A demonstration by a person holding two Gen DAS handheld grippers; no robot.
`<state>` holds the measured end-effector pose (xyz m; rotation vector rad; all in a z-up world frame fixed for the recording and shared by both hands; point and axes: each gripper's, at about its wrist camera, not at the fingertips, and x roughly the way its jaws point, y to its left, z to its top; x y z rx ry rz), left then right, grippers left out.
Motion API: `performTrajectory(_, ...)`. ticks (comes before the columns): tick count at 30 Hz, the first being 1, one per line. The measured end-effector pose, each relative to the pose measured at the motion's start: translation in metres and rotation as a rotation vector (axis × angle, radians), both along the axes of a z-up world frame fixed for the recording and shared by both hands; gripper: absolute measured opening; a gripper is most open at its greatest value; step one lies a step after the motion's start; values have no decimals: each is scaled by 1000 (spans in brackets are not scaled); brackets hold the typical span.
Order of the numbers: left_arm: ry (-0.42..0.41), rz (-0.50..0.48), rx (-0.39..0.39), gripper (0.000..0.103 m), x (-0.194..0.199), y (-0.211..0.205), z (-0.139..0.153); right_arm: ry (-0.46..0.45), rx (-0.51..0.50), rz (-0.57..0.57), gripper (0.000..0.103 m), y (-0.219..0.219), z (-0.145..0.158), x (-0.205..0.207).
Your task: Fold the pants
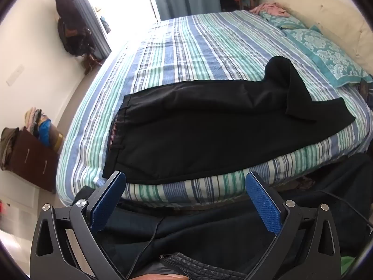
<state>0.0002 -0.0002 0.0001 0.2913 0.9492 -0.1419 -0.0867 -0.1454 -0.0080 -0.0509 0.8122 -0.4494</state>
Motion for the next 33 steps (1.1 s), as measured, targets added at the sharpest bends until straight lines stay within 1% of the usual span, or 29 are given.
performTrajectory(4,3,-2,1,102,-1,-1,0,-5,5,-2,103,0,1,0)
performTrajectory(7,0,-7,8,102,-2,5,-7,-16,15,-6,103,-1,3,0)
performTrajectory(8,-3,-9,9,102,-3,5,-7,-20,19,-6,103,-2,-1,2)
performTrajectory(17,-2,-26,8,102,-3,-5,-3,-59,65,-23,103,-7,-3,-7)
performTrajectory(20,-5,-31,9,102,-3,-6,-2,-70,79,-35,103,-11,7,-6)
performTrajectory(23,-6,-34,9,102,-3,-5,-2,-66,76,-39,103,-13,7,-6)
performTrajectory(28,-1,-39,8,102,-3,-5,-1,-14,72,-15,103,-9,2,-2)
performTrajectory(33,5,-35,2,102,-3,-3,-1,-1,76,-45,103,-12,1,-3)
